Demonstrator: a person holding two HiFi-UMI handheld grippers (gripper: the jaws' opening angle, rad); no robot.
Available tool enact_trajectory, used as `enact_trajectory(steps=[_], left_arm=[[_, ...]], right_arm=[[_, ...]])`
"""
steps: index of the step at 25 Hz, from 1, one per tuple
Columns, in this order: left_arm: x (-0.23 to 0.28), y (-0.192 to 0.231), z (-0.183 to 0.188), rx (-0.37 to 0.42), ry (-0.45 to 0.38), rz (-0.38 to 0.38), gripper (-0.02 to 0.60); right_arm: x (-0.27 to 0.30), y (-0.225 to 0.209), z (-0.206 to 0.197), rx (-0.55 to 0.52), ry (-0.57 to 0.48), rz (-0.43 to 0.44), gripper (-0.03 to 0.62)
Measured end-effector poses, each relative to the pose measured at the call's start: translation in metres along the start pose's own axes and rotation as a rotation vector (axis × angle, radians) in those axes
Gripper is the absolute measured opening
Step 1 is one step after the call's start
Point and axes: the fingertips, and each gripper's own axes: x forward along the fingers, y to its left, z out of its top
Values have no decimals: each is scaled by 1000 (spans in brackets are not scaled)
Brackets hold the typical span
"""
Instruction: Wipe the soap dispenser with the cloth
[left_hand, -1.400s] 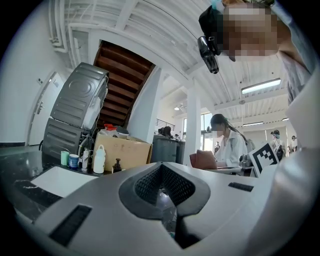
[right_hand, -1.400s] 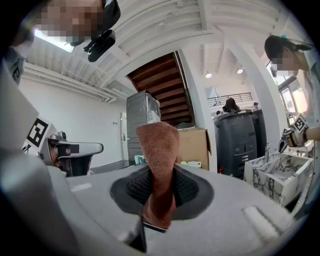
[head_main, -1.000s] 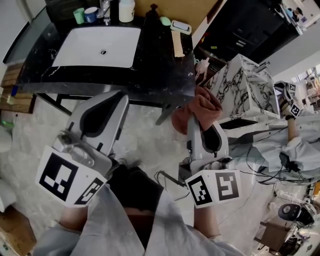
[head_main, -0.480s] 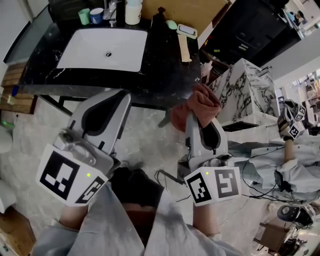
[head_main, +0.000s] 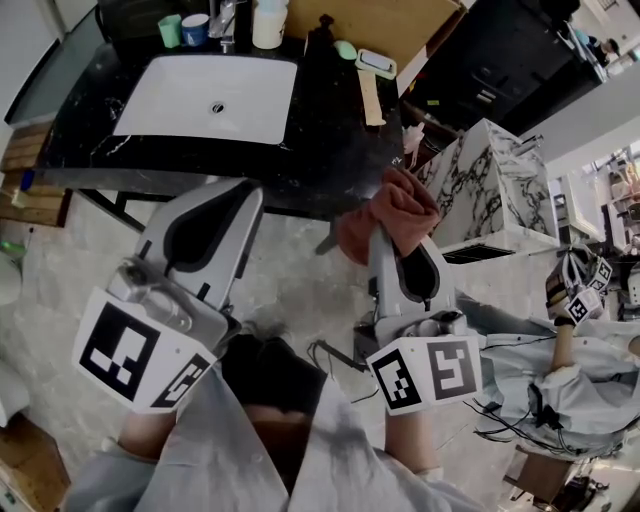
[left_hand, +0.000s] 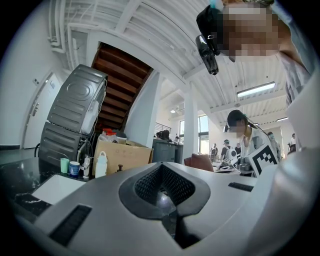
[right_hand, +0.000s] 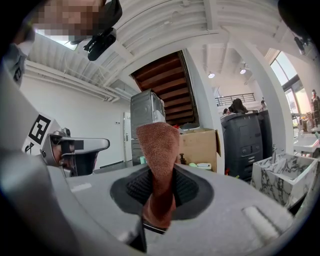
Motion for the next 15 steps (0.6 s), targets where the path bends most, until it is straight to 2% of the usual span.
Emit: enact_trajectory(steps=[15], left_arm=[[-12,-2,-3,-5,2,17,3]], right_arm=[[-4,8,-7,4,17,24,75]])
